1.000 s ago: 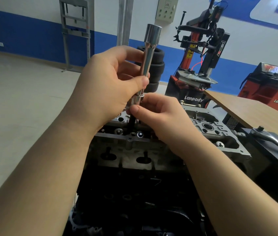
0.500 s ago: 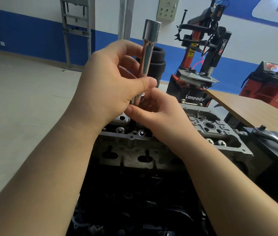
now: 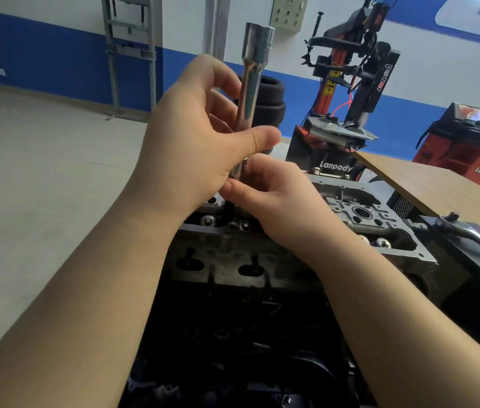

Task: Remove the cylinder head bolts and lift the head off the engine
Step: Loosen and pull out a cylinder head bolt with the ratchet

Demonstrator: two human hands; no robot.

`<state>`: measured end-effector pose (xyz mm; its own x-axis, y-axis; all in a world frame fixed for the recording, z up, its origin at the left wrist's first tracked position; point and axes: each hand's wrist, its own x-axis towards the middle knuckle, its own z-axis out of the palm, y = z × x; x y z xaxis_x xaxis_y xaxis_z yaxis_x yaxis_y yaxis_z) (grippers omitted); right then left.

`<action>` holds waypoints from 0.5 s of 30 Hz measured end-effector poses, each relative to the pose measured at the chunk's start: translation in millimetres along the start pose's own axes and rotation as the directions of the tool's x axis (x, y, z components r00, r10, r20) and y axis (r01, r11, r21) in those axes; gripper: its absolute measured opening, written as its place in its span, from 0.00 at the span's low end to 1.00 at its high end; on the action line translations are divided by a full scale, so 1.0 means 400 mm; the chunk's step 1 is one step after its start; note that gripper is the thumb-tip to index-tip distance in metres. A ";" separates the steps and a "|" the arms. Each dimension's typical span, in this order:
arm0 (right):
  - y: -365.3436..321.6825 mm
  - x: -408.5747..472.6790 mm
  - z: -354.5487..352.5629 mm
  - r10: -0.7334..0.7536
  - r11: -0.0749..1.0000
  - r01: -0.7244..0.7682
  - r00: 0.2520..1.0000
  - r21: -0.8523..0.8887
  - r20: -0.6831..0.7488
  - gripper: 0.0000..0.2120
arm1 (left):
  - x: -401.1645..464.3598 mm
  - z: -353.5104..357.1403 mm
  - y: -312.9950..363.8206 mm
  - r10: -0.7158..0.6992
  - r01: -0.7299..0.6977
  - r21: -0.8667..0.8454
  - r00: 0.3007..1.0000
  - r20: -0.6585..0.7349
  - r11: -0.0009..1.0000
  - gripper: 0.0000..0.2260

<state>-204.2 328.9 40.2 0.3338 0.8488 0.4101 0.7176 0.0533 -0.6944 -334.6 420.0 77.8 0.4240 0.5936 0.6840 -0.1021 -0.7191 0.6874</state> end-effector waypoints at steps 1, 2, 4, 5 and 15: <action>0.000 0.000 -0.003 -0.004 1.000 0.004 1.000 0.001 0.018 0.11 | 0.000 0.002 0.000 -0.011 0.012 -0.045 1.000 0.019 0.999 0.16; 0.000 0.000 -0.006 -0.003 1.000 0.002 0.999 0.022 0.042 0.09 | 0.000 0.001 -0.001 -0.026 0.033 -0.118 0.998 0.057 0.992 0.13; 0.001 -0.002 -0.010 0.010 0.995 -0.017 0.997 0.100 0.077 0.08 | -0.003 -0.007 -0.002 -0.043 0.077 -0.236 0.988 0.149 0.969 0.14; 0.000 -0.003 -0.011 0.017 0.990 -0.029 0.996 0.135 0.086 0.09 | -0.003 -0.012 -0.004 -0.038 0.080 -0.244 0.984 0.175 0.967 0.16; 0.001 0.002 -0.001 0.069 0.997 -0.070 0.997 -0.028 -0.045 0.09 | 0.000 -0.004 -0.005 -0.029 0.035 -0.140 0.998 0.049 0.990 0.14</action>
<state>-203.2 329.3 40.5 0.4100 0.8256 0.3876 0.7092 -0.0214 -0.7047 -335.7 422.0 76.8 0.4705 0.5957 0.6510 -0.2118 -0.6400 0.7386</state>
